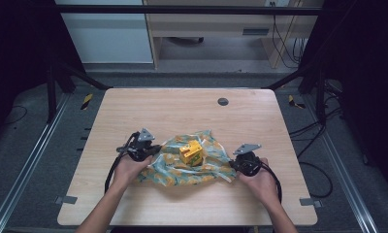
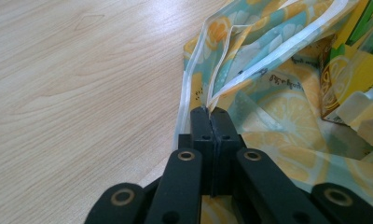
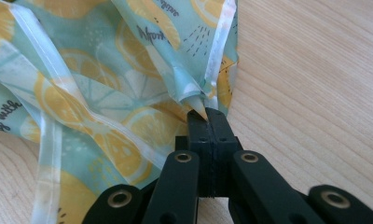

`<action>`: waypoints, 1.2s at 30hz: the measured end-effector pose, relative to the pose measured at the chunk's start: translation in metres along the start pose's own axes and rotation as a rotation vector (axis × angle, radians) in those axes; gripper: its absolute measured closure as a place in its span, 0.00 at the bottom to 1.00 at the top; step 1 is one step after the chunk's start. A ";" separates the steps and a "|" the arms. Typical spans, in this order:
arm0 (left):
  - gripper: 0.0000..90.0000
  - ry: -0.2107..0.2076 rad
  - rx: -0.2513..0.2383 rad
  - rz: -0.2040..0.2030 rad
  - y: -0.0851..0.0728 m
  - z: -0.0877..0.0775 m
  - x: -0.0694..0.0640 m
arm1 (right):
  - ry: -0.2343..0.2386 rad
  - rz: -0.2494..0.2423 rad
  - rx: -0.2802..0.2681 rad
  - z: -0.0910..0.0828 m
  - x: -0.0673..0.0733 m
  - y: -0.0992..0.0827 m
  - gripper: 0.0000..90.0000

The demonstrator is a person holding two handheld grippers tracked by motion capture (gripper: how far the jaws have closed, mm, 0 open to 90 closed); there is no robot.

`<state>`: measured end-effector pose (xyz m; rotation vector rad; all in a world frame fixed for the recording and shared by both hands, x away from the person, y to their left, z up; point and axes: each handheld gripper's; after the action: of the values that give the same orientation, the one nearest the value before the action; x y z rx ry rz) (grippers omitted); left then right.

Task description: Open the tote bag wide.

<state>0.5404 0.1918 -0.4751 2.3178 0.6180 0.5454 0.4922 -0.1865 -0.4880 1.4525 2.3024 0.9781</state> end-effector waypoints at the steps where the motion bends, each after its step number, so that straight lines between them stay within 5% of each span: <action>1: 1.00 0.000 0.000 0.002 0.000 0.000 0.000 | -0.001 -0.002 0.001 0.000 0.000 0.000 1.00; 27: 1.00 0.043 0.002 0.016 -0.016 0.003 -0.004 | 0.002 -0.070 0.032 0.000 0.011 -0.006 1.00; 36: 1.00 0.055 0.019 0.049 -0.017 0.002 -0.005 | 0.004 -0.087 0.043 -0.001 0.016 -0.007 1.00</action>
<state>0.5328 0.1991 -0.4891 2.3474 0.5962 0.6304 0.4791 -0.1755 -0.4897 1.3550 2.3819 0.9132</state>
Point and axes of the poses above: each handheld gripper's, and its own axes: z roughly forward along the jaws, y roughly out of its top, x roughly to its left, and after that the axes turned 15 degrees about z, right-handed
